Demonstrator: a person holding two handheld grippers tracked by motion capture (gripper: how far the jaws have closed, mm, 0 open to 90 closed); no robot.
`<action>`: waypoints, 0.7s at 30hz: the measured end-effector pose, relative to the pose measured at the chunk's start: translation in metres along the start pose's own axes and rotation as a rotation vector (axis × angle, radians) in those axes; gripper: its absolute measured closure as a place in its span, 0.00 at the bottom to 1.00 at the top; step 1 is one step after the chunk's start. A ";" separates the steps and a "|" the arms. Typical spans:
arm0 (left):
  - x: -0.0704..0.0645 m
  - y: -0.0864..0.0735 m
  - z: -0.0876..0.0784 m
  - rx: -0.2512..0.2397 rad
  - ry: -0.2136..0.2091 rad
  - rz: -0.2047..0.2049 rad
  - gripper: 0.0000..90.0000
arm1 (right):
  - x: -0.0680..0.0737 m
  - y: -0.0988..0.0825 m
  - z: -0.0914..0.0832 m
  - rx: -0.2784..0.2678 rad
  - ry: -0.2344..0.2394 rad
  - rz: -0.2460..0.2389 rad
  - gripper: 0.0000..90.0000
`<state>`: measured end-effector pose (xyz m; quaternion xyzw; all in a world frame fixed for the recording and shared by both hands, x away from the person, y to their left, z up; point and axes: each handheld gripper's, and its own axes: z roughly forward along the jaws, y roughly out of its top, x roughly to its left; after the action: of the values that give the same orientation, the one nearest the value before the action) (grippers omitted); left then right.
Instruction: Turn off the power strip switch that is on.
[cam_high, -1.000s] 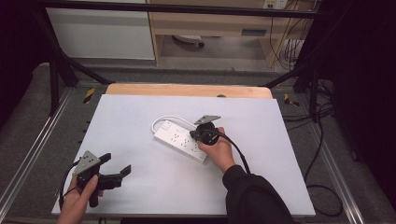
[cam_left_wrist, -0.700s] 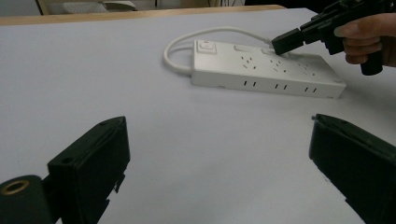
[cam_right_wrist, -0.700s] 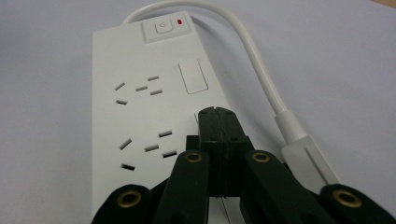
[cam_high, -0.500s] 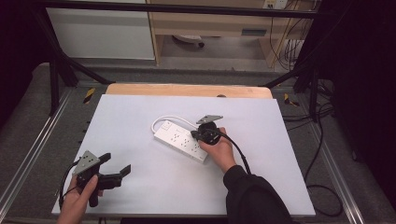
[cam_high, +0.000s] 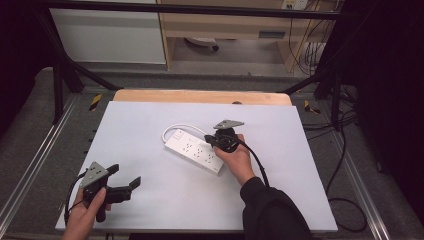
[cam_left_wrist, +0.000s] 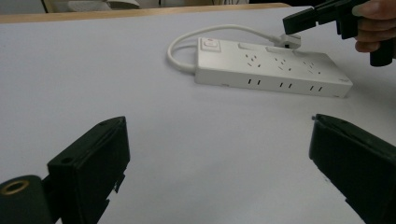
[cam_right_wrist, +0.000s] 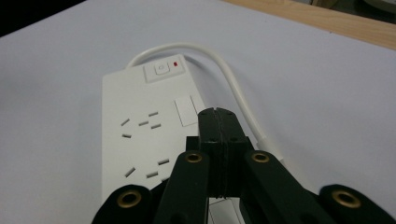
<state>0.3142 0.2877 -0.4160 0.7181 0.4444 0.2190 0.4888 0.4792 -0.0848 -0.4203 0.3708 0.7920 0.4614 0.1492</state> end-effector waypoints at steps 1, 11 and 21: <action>0.000 0.000 0.000 -0.003 -0.005 -0.008 0.06 | -0.001 0.001 -0.002 -0.010 0.001 0.004 1.00; 0.002 -0.001 0.003 0.008 -0.006 -0.012 0.06 | 0.000 0.008 -0.018 -0.089 -0.004 -0.011 1.00; 0.003 -0.004 0.005 0.021 0.003 -0.030 0.06 | 0.003 0.012 -0.031 -0.121 0.010 -0.025 1.00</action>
<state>0.3178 0.2887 -0.4220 0.7161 0.4582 0.2080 0.4838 0.4650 -0.0977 -0.3932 0.3488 0.7679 0.5086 0.1732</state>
